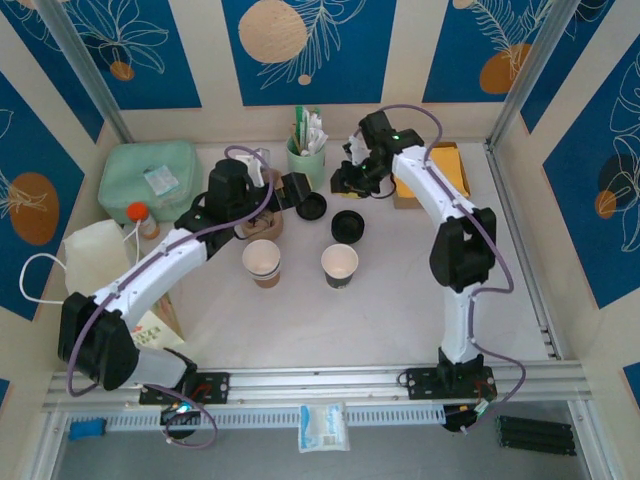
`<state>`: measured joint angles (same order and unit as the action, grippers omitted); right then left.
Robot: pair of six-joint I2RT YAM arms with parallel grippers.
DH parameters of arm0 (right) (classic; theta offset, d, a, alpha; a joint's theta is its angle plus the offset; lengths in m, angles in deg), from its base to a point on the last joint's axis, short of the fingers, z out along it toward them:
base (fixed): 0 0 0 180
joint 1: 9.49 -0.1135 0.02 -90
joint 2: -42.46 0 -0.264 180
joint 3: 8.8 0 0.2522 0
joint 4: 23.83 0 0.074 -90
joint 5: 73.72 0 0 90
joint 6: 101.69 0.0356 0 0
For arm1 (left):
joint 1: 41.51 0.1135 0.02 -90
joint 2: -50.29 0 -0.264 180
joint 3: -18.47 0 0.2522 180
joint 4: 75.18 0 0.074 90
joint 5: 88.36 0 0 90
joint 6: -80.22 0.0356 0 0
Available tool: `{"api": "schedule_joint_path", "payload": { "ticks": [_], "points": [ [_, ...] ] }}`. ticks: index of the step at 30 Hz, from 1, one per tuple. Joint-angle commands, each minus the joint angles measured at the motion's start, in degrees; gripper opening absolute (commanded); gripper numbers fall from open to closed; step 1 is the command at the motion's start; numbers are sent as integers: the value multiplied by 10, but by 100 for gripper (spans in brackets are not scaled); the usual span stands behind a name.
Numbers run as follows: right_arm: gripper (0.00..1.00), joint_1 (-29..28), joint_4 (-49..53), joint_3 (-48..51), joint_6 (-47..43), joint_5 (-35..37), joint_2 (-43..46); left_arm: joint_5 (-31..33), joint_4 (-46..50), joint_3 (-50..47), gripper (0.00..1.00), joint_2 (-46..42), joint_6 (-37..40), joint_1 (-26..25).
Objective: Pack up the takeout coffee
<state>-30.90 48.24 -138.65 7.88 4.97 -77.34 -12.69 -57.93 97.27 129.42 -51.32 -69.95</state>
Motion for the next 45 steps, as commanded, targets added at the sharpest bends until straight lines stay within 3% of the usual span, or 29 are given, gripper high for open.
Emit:
{"api": "schedule_joint_path", "payload": {
  "ticks": [1, 13, 23, 35, 45],
  "points": [
    [38, -18, 58, -69, -33, 37, -44, 29, 60, 16, 100, -6, 45, 13],
    [41, -63, 117, -258, -41, 113, -210, 40, 55, -46, 99, -48, 26, 64],
    [40, -67, 89, -271, -43, 209, -254, 34, 57, -44, 99, -56, 29, 73],
    [40, -74, 64, -300, -40, 252, -296, 28, 48, -36, 99, -51, 25, 73],
    [36, -76, 53, -325, -29, 246, -325, 24, 50, -33, 99, -53, 26, 73]
  ]
}}
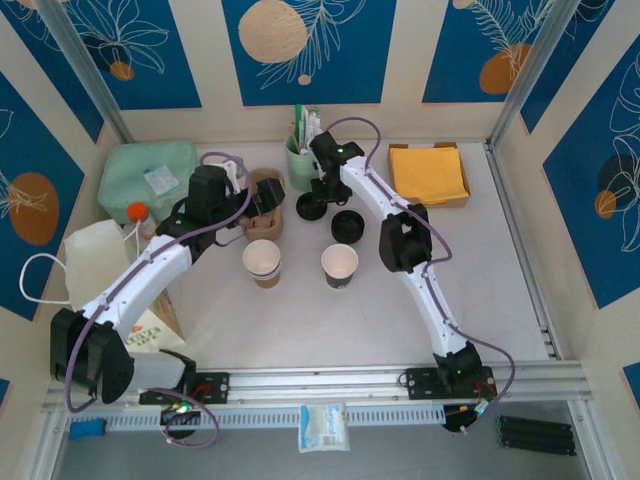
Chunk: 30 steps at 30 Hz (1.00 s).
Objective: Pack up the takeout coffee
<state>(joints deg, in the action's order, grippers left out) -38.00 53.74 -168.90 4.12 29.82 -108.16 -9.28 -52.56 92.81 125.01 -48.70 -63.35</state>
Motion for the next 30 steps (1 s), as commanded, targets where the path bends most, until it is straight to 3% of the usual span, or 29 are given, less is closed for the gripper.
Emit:
{"api": "schedule_joint_path", "payload": {
  "ticks": [1, 7, 18, 30],
  "points": [
    [35, -5, -2, -24, 10, -3, -19, -10, -3, 13, 99, -10, 0, 7],
    [27, -9, -2, -20, 9, -4, -23, -9, -2, 15, 100, -12, 0, 7],
    [0, -9, 9, -17, 9, -15, -1, -12, -1, 15, 99, -18, 1, 7],
    [0, -8, -31, 116, 17, -16, 139, -29, -11, 27, 99, -20, -5, 7]
  ]
}}
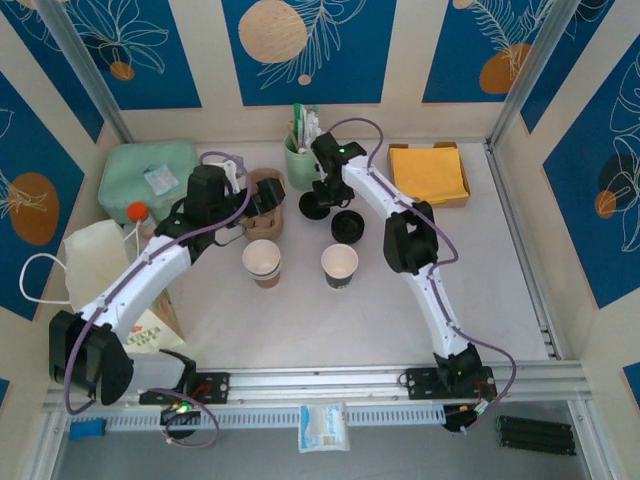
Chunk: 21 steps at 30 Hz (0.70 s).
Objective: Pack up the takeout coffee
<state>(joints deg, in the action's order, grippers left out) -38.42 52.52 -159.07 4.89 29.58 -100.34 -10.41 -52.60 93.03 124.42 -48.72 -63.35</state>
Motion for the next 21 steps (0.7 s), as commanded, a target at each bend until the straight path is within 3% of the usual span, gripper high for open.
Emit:
{"api": "schedule_joint_path", "payload": {
  "ticks": [1, 7, 11, 16, 21],
  "points": [
    [0, -3, -21, 24, 9, -16, 71, -20, -11, 25, 100, -14, -6, 7],
    [0, 1, -18, 33, 18, -47, 123, -44, -40, 28, 99, -18, -37, 7],
    [0, 18, -43, 75, 43, -118, 189, -74, -95, 23, 99, -18, -99, 6],
    [0, 65, -148, 217, 102, -278, 313, -91, -189, 13, 100, -15, -191, -18],
    [0, 126, -304, 402, 185, -466, 432, -64, -250, 21, 99, -6, -249, -70]
  ]
}}
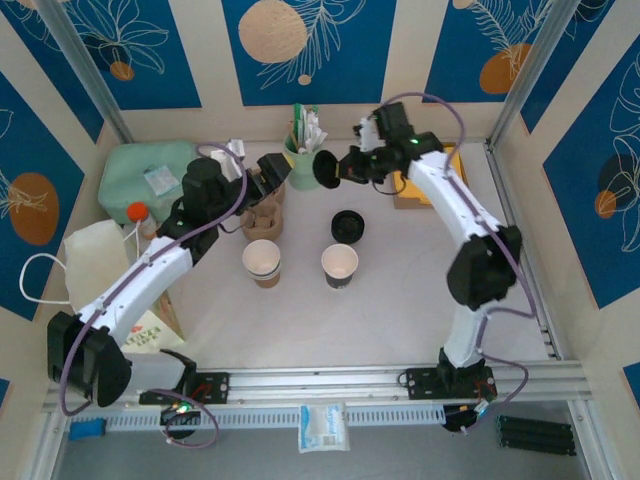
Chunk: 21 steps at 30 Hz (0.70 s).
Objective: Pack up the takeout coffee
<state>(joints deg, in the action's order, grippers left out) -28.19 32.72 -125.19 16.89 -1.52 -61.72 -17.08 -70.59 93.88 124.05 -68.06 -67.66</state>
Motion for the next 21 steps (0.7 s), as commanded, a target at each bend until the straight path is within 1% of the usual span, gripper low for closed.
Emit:
{"api": "schedule_joint_path", "payload": {
  "ticks": [1, 4, 7, 9, 14, 17, 19, 21],
  "points": [
    [0, 34, -135, 96, 78, -188, 64, 14, -78, 13, 99, -3, -65, -42],
    [0, 50, -215, 183, 106, -262, 110, 54, -105, 1, 100, 0, -91, -85],
    [0, 56, -296, 257, 129, -325, 147, 84, -155, -25, 100, 6, -135, -110],
    [0, 58, -336, 295, 139, -354, 167, 99, -186, -44, 99, 8, -162, -120],
    [0, 60, -415, 373, 163, -392, 202, 123, -213, -88, 99, -1, -198, -137],
    [0, 60, -482, 414, 200, -403, 215, 132, -234, -115, 99, -8, -222, -140],
    [0, 59, -548, 437, 236, -414, 216, 133, -255, -129, 100, -6, -241, -144],
    [0, 53, -574, 444, 249, -417, 213, 131, -279, -136, 99, 3, -257, -148]
  ]
}}
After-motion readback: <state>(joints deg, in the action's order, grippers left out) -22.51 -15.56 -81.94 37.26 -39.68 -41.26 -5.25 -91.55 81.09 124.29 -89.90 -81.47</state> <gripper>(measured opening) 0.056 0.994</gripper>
